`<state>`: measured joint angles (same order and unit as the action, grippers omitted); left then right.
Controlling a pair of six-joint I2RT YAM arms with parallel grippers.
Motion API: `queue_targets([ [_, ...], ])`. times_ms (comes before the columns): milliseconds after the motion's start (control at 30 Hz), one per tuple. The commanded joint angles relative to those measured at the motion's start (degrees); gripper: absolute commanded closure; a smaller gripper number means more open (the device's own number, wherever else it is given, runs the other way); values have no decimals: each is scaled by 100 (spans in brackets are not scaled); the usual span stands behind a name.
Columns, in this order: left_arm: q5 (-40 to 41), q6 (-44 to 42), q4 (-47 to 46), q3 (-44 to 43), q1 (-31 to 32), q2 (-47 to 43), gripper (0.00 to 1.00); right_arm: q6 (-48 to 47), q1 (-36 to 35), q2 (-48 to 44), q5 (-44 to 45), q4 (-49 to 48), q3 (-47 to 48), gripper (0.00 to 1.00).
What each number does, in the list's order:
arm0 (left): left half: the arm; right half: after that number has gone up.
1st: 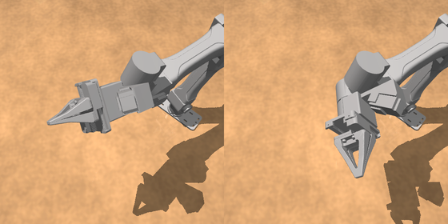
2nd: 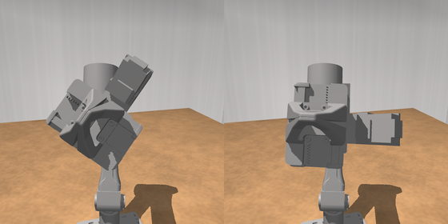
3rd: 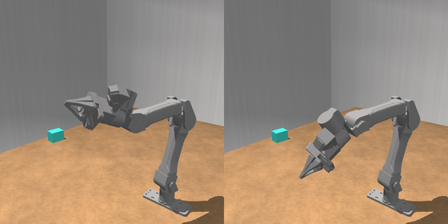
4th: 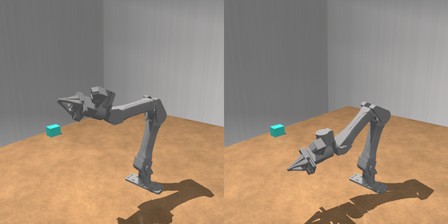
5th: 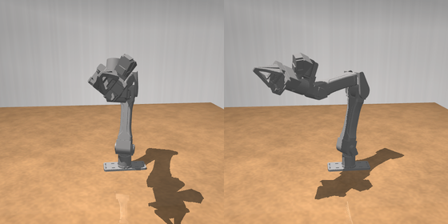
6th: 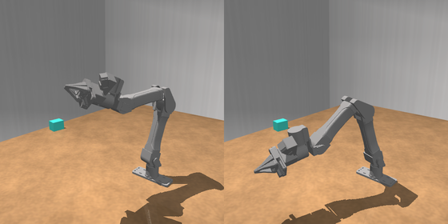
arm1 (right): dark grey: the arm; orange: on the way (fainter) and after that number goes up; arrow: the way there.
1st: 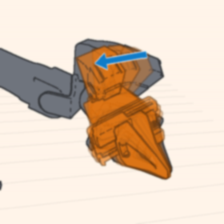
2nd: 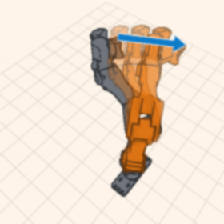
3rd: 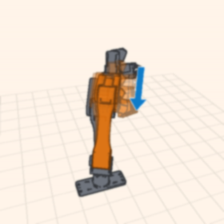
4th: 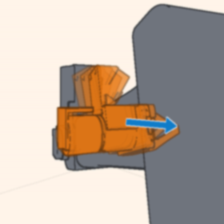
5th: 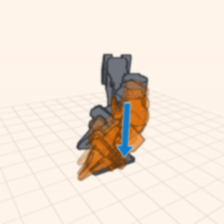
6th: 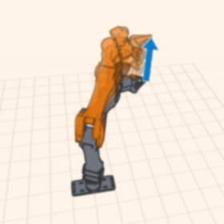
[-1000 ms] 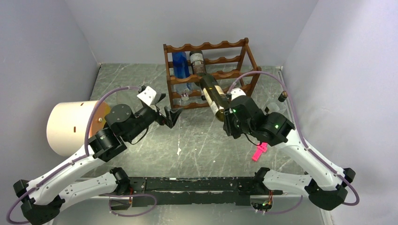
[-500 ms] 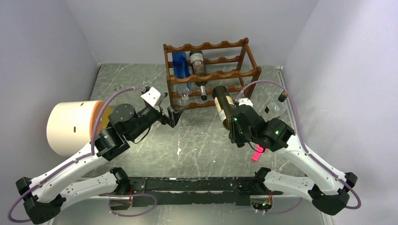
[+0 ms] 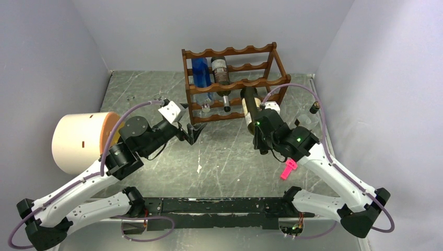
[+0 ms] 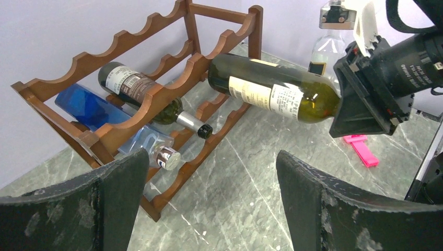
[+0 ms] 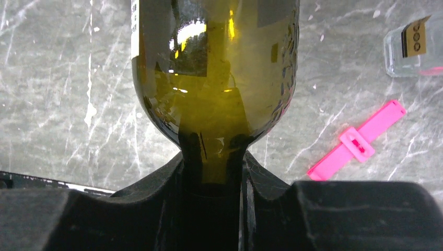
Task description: Put the wine bottle on the wine rack
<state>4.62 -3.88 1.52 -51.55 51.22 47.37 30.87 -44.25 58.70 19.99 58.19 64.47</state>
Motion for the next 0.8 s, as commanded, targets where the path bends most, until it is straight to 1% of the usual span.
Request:
queue_targets([
  [0,-189,-28,-71,-40,28,-4,5,-285,184,60,157,-1089,64,100],
  [233,-208,-6,241,-254,28,106,5,-415,420,263,-54,-1323,13,100],
  [400,-345,-111,154,-142,28,6,5,-461,533,179,-59,-1427,-157,100],
  [533,-390,-205,70,-60,28,-73,5,-600,691,265,-159,-1686,-301,100],
  [667,-389,-278,67,-62,30,-112,5,-849,940,389,-143,-2157,-427,100],
  [767,-428,-368,38,-47,27,-136,5,-1142,1168,460,-375,-2738,-503,100],
])
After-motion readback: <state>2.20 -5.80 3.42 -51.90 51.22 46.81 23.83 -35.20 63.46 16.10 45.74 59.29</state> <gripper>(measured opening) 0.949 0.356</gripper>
